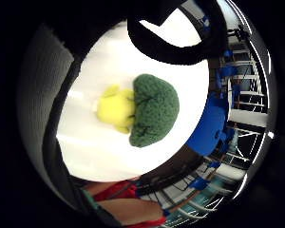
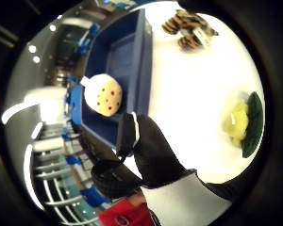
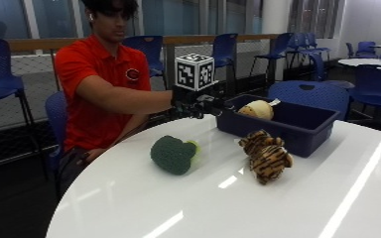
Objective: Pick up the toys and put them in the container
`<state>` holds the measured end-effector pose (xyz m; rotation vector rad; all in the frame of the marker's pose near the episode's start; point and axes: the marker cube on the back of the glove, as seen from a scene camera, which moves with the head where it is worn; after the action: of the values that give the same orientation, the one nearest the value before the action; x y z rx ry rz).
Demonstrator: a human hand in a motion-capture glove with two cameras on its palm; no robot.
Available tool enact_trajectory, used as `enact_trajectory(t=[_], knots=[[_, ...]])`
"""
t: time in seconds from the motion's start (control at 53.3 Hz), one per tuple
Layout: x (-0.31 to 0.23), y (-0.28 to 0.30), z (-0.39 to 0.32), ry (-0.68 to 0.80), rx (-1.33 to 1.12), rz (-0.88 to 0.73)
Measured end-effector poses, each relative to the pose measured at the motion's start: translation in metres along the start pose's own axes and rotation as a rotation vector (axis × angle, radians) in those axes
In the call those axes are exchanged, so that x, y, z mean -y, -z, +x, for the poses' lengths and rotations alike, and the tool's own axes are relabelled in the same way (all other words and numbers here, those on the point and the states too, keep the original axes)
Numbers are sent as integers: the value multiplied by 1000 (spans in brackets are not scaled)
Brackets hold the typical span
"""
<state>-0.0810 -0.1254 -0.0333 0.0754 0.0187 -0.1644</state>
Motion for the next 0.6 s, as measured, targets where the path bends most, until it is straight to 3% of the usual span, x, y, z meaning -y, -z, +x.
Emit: enact_trajectory(t=[0.6], knots=[[-4,-40,88,-205,-68,-29]])
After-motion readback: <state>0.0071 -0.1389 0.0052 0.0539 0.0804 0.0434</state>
